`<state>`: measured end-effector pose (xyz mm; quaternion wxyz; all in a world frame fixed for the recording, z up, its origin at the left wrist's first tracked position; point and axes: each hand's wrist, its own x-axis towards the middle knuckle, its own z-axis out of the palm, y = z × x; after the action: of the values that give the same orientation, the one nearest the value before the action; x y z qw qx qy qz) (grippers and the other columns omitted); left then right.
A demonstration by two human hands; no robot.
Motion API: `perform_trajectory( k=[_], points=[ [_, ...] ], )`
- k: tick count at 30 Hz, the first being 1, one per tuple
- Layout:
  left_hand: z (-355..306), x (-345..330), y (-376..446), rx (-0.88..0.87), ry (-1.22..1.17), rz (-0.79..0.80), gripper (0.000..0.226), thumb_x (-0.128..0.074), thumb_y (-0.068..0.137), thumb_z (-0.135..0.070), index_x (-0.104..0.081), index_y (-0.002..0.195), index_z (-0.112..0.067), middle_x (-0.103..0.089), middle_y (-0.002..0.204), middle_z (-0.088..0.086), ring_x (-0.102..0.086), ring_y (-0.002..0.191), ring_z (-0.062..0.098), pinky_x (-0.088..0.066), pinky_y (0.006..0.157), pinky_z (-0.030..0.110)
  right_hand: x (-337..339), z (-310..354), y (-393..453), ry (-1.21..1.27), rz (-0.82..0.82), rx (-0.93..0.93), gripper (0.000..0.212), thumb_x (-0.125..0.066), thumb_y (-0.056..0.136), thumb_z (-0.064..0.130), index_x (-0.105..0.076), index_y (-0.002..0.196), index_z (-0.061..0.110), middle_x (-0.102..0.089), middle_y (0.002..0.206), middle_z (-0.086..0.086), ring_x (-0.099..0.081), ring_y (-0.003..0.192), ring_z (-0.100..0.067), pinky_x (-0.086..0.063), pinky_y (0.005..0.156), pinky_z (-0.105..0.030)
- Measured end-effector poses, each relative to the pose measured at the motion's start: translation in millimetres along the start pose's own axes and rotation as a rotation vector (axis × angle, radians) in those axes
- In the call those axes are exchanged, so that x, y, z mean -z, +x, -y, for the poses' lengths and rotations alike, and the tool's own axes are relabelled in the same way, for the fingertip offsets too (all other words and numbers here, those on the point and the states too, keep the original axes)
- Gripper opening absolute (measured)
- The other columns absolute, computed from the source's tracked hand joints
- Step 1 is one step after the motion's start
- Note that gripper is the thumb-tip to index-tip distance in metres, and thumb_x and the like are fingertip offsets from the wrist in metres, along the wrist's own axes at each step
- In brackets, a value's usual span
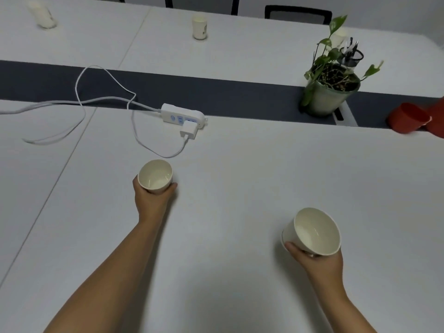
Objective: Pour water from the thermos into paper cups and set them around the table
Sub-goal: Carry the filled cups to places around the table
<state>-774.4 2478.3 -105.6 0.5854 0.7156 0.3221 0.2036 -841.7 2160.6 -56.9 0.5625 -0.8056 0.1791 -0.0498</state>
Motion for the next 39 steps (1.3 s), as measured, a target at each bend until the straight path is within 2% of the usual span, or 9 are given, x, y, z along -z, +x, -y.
perform_trajectory(
  k=[6,11,15,18,21,25,33,37,39],
  points=[
    [-0.6,-0.5,-13.0,0.029,0.011,0.012,0.078,-0.08,0.064,-0.01,-0.034,0.128,-0.011,-0.045,0.123,-0.001,-0.045,0.11,0.014,-0.036,0.094,0.027,11.8,-7.9,10.4,0.003,0.0,-0.006,0.068,-0.083,0.053,0.001,-0.051,0.112,0.01,-0.059,0.105,-0.006,-0.054,0.096,-0.023,-0.037,0.084,-0.032],
    [4.7,-10.4,-92.4,0.139,0.107,-0.036,0.059,-0.071,0.076,-0.016,-0.038,0.125,-0.006,-0.038,0.132,0.012,-0.042,0.122,0.024,-0.032,0.096,0.025,36.7,-15.9,30.6,0.061,-0.003,-0.009,0.07,-0.082,0.054,0.001,-0.05,0.117,0.006,-0.057,0.11,-0.004,-0.052,0.099,-0.019,-0.037,0.085,-0.029],
    [-5.4,-50.1,-160.0,-0.045,0.309,0.306,0.052,-0.059,0.086,-0.026,-0.041,0.13,-0.005,-0.042,0.135,0.009,-0.037,0.128,0.026,-0.03,0.107,0.035,70.0,-26.1,59.8,0.095,-0.05,-0.008,0.072,-0.083,0.054,0.002,-0.049,0.117,0.011,-0.055,0.109,0.002,-0.051,0.099,-0.015,-0.037,0.084,-0.026],
    [-18.6,-102.9,-189.3,-0.24,0.548,0.62,0.067,-0.036,0.08,-0.042,-0.032,0.138,-0.01,-0.028,0.149,0.008,-0.017,0.14,0.023,-0.008,0.115,0.038,106.6,-37.6,90.1,0.103,-0.116,-0.01,0.068,-0.083,0.054,0.003,-0.046,0.108,0.022,-0.055,0.096,0.015,-0.05,0.095,-0.011,-0.036,0.083,-0.023],
    [-26.9,-160.2,-205.4,-0.398,0.743,0.743,0.066,-0.023,0.082,-0.047,-0.027,0.14,-0.017,-0.02,0.152,0.004,-0.007,0.143,0.02,0.0,0.114,0.039,147.7,-50.0,126.3,0.116,-0.182,-0.021,0.068,-0.083,0.055,0.005,-0.043,0.104,0.03,-0.049,0.094,0.027,-0.052,0.087,-0.003,-0.037,0.079,-0.017],
    [-21.2,-211.1,-225.6,-0.508,0.981,0.732,0.057,-0.019,0.091,-0.046,-0.023,0.142,-0.02,-0.012,0.154,0.004,-0.001,0.143,0.021,0.002,0.113,0.044,194.6,-68.5,177.7,0.147,-0.258,-0.042,0.067,-0.082,0.058,0.006,-0.044,0.11,0.026,-0.054,0.101,0.013,-0.052,0.094,-0.009,-0.038,0.082,-0.022],
    [-15.7,-220.2,-238.1,-0.52,1.057,0.662,0.087,-0.002,0.071,-0.064,-0.027,0.141,-0.018,-0.013,0.154,0.007,0.002,0.143,0.019,0.004,0.114,0.041,232.2,-95.9,238.7,0.118,-0.281,-0.057,0.079,-0.082,0.059,0.01,-0.04,0.125,0.012,-0.05,0.11,0.004,-0.048,0.102,-0.012,-0.037,0.086,-0.024],
    [-16.0,-220.4,-239.7,-0.514,1.06,0.664,0.106,0.018,0.065,-0.077,-0.026,0.141,-0.019,-0.011,0.154,0.005,0.012,0.134,0.007,0.007,0.113,0.037,225.2,-96.6,252.4,0.122,-0.231,-0.026,0.078,-0.082,0.059,0.008,-0.04,0.125,0.01,-0.049,0.109,0.003,-0.047,0.1,-0.012,-0.036,0.078,-0.012],
    [-15.9,-221.2,-240.2,-0.516,1.036,0.655,0.097,0.009,0.071,-0.075,-0.029,0.14,-0.017,-0.016,0.153,0.007,0.008,0.134,0.009,0.005,0.113,0.039,219.9,-95.3,259.0,0.127,-0.212,-0.007,0.077,-0.081,0.059,0.006,-0.04,0.125,0.008,-0.048,0.109,0.003,-0.047,0.099,-0.012,-0.033,0.072,-0.005]
  ],
)
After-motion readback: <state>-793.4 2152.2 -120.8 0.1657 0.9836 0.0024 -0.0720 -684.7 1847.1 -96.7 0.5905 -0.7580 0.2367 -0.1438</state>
